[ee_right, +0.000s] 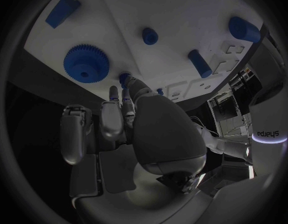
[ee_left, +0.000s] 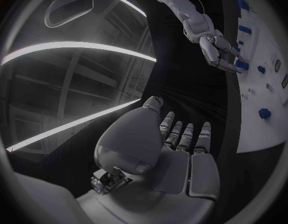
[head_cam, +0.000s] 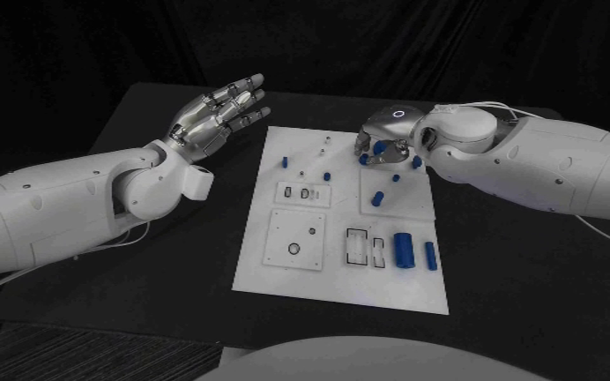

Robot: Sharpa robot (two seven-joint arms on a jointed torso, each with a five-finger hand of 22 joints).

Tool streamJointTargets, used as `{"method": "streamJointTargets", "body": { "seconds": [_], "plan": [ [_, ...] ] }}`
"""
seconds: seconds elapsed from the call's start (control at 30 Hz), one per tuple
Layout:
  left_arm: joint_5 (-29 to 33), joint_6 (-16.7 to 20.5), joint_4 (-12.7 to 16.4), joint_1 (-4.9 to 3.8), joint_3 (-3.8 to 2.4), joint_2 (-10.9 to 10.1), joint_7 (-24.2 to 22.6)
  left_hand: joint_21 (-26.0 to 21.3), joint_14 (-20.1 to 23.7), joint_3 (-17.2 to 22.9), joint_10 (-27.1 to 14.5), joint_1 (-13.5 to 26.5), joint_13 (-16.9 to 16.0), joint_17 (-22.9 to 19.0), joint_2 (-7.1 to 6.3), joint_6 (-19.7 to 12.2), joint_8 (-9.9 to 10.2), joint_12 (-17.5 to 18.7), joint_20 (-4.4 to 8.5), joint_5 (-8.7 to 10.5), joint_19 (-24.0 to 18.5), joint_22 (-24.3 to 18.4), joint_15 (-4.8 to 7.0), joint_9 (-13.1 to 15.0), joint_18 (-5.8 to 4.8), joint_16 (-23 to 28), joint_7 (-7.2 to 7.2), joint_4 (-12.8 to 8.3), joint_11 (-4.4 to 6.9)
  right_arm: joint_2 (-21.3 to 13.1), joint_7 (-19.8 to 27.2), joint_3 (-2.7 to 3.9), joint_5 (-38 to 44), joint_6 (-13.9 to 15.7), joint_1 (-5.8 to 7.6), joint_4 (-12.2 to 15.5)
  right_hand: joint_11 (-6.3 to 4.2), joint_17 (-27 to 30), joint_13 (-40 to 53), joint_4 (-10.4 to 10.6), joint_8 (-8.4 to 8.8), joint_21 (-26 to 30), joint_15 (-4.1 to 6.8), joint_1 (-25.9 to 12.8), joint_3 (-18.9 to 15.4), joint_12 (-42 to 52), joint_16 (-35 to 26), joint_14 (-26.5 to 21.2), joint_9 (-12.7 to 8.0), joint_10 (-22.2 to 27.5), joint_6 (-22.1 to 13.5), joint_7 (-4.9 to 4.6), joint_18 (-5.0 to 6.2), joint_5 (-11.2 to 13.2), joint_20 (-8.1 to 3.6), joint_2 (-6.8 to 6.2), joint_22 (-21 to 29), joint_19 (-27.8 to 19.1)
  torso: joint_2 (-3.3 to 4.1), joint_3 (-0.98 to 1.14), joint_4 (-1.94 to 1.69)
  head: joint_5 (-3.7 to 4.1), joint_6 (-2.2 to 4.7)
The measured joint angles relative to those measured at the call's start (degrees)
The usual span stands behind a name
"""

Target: Assemble the parts on the task board

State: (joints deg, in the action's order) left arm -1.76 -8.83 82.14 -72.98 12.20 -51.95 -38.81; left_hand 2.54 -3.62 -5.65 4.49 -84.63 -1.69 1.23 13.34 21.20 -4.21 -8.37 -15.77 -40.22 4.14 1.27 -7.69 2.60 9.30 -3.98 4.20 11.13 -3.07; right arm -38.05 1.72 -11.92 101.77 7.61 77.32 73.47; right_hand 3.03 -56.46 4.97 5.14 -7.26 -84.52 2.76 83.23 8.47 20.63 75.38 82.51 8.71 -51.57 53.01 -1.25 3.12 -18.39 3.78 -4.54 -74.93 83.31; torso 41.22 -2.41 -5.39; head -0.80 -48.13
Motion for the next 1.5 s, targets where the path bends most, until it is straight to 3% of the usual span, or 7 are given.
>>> {"method": "streamJointTargets", "body": {
  "seconds": [0.13, 0.3, 0.57, 0.93, 1.07, 1.27, 1.5],
  "plan": [
    [0.0, 0.0, 0.0, 0.0, 0.0, 0.0, 0.0, 0.0, 0.0, 0.0, 0.0, 0.0, 0.0, 0.0, 0.0, 0.0, 0.0, 0.0, 0.0, 0.0, 0.0, 0.0, 0.0, 0.0, 0.0, 0.0, 0.0, 0.0, 0.0, 0.1, 0.1, 0.0, 0.0, 0.0, -0.03, 0.0, -0.17, 0.1, 0.1, 0.0, -0.13, 0.0, 0.0, 0.0, 0.7, 0.1, -0.2, 0.0, 0.4, -0.4, 0.4, -0.13, 0.0, 0.0, 0.0, 0.0, 0.0, 0.0, -0.02, -0.01, 0.02, -0.04, 0.01],
    [0.0, -0.1, 0.0, 0.0, 0.0, 0.0, 0.0, 0.0, 0.0, 0.0, 0.0, 0.0, 0.0, 0.0, 0.0, 0.0, 0.0, 0.0, 0.0, 0.0, 0.0, 0.0, 0.0, 0.0, 0.0, 0.0, 0.0, 0.0, 0.0, 0.2, 0.2, 0.0, 0.0, 0.0, -0.04, -0.2, -0.68, 0.1, 0.4, -0.5, -2.91, 0.0, 0.21, 0.3, 2.9, 0.3, -0.5, -0.2, 2.8, -3.1, 4.8, -0.79, 0.0, -1.1, -0.12, -0.29, 0.0, -0.1, -0.03, -0.02, 0.02, -0.02, -0.07],
    [0.0, -0.1, -0.1, 0.0, 0.0, 0.0, 0.0, 0.0, 0.0, 0.2, 0.0, -0.2, 0.0, 0.0, 0.24, 0.2, 0.0, -0.2, 0.0, 0.0, 0.0, 0.0, 0.0, 0.0, 0.0, 0.0, 0.21, -0.2, 0.0, 0.2, 0.5, 0.02, 0.0, 0.3, -0.04, -0.4, -2.14, 0.3, 0.9, -1.8, -5.57, 0.6, 1.17, 0.7, 5.2, 1.0, -0.7, -0.5, 6.3, -8.7, 8.0, -2.02, 0.01, -1.1, -1.16, -0.73, 0.0, -0.7, -0.11, -0.03, -0.01, -0.01, 0.81],
    [0.0, -0.2, 0.1, 0.0, 0.0, -0.5, 0.0, 0.0, 0.0, 0.5, 0.0, -0.2, 0.0, 0.0, 0.24, 0.2, -0.2, -0.2, -0.14, 0.0, 0.1, 0.0, 0.0, 0.0, 0.0, -0.2, 0.21, -0.2, 0.0, -0.7, 0.9, -0.03, 0.0, 1.9, 0.05, 0.4, -2.33, 0.8, 1.0, -2.2, -5.78, 1.0, 1.24, 0.8, 6.0, 1.1, -1.2, -0.6, 7.8, -10.6, 8.1, -2.15, 0.01, -1.4, -1.33, -0.92, 0.0, -0.9, -0.14, -0.06, -0.02, -0.96, 1.13],
    [0.0, -0.2, 0.6, 0.0, 0.0, -1.2, 0.0, 0.0, 0.0, 0.6, 0.0, -0.2, 0.0, 0.0, 0.24, 0.2, -0.2, -0.2, -0.21, 0.0, 0.2, 0.0, 0.01, 0.0, 0.0, -0.2, 0.21, -0.2, 0.0, -1.3, 1.0, -0.09, 0.0, 2.5, 1.57, 1.9, -2.24, 0.7, 1.1, -2.3, -5.78, 1.0, 1.25, 0.8, 6.3, 0.6, -1.2, -0.6, 7.8, -10.6, 8.3, -2.35, 0.01, -1.3, -1.33, -0.92, 0.0, -0.9, -0.14, -0.07, -0.01, -1.44, 1.17],
    [0.0, 0.0, 1.2, 0.0, 0.01, -1.5, 0.0, 0.0, 0.0, 0.8, 0.2, -0.5, -0.1, 0.0, 0.01, 0.4, -0.2, -0.5, -0.21, 0.0, 0.2, 0.0, 0.01, 0.1, -0.01, -0.2, 0.42, -0.5, -0.17, -1.6, 0.9, 0.08, 0.0, 2.9, 5.06, 3.7, -2.24, 0.6, 0.8, -2.1, -5.77, 1.3, 1.24, 0.8, 6.9, -0.4, -1.2, -0.6, 8.3, -10.6, 8.1, -2.58, 0.01, -1.0, -1.33, -0.92, 0.0, -0.9, -0.13, -0.07, -0.01, -1.37, 1.5],
    [0.0, 0.3, 2.0, 0.0, 0.01, -1.6, 0.0, 0.0, 0.0, 0.8, 0.2, -0.5, -0.1, 0.0, 0.01, 0.4, -0.2, -0.5, -0.21, 0.0, 0.2, 0.0, 0.01, 0.1, 0.0, -0.2, 0.42, -0.5, -0.17, 0.5, 0.9, 0.02, 0.0, 2.9, 6.14, 2.4, -2.04, 0.6, 0.6, -2.1, -5.76, 1.3, 1.24, 0.8, 6.9, -0.6, -1.2, -0.6, 8.5, -10.8, 8.1, -2.58, 0.01, -0.8, -1.33, -0.99, 0.0, -0.9, 0.01, -0.14, -0.06, -1.1, 2.03]
  ]
}}
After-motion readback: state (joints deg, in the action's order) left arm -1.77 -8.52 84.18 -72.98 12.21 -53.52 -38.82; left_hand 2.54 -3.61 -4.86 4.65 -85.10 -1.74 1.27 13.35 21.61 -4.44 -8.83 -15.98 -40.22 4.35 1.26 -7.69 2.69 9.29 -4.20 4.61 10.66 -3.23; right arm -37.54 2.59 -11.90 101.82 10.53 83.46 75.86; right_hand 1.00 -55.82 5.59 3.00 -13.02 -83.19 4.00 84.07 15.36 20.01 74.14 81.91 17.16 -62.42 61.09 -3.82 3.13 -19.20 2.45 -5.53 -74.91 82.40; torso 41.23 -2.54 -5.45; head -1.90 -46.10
